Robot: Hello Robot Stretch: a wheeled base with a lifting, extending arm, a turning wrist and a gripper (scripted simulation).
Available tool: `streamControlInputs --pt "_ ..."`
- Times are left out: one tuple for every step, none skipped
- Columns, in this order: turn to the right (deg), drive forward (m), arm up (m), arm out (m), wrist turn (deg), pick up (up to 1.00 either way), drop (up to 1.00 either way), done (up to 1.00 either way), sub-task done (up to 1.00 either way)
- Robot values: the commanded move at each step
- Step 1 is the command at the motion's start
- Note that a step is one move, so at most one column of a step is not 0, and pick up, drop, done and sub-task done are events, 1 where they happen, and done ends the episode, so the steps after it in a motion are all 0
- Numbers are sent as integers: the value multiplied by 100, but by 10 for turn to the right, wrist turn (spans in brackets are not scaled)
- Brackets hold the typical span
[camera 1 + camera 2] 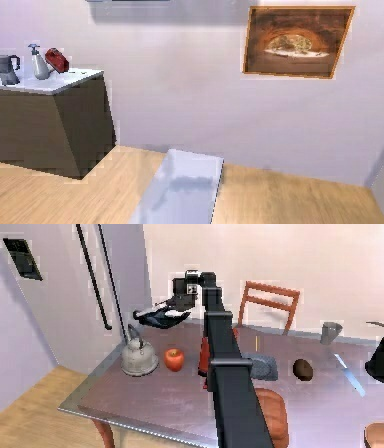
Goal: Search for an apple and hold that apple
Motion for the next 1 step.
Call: streamControlInputs --pt "0 0 0 0 270 0 0 0 0"
